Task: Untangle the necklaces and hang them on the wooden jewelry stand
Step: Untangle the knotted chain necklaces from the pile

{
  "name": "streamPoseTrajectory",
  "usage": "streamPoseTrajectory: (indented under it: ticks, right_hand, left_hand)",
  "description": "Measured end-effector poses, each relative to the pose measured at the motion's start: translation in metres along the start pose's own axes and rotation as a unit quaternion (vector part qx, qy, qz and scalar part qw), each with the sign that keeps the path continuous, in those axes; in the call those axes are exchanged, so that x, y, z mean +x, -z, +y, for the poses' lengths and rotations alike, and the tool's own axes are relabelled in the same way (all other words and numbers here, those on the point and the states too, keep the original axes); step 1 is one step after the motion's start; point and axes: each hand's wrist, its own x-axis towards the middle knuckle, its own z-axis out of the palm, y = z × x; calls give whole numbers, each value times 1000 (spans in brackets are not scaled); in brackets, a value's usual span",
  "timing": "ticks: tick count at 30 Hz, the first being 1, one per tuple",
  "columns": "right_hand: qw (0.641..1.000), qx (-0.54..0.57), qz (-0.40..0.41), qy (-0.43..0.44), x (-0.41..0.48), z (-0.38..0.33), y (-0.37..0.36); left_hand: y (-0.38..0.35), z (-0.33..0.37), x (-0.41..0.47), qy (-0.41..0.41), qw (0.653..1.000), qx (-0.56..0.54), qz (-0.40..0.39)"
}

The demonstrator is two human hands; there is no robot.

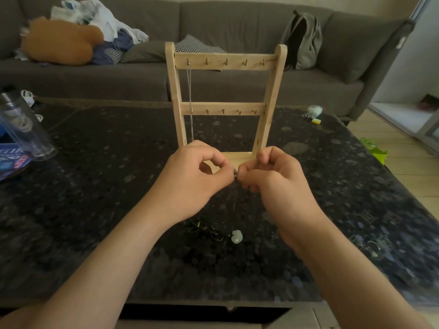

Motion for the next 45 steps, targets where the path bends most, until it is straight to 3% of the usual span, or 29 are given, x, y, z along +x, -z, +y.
streamPoseTrajectory:
  ticks: [10, 16, 19, 24, 30, 45]
  right_hand:
    - [1000, 22, -1, 18, -4, 1, -6]
    - [992, -27, 0, 122, -8, 2, -10]
    - [985, -43, 20, 164, -7, 4, -8]
    - [988, -40, 66, 132, -1, 8, -1]
    - [997, -48, 0, 67, -2, 6, 2]
    - [977, -165, 68, 118, -3, 10, 1]
  left_hand:
    - [-11, 6, -5, 105, 974, -200, 24]
    - [-20, 8, -6, 128, 950, -284, 16]
    - [-18, 9, -6, 113, 953, -282, 2]
    - [-13, 8, -7, 99, 961, -258, -3]
    - [-11, 7, -6, 107, 960, -260, -3]
    - [-6, 5, -5, 144, 958, -247, 25]
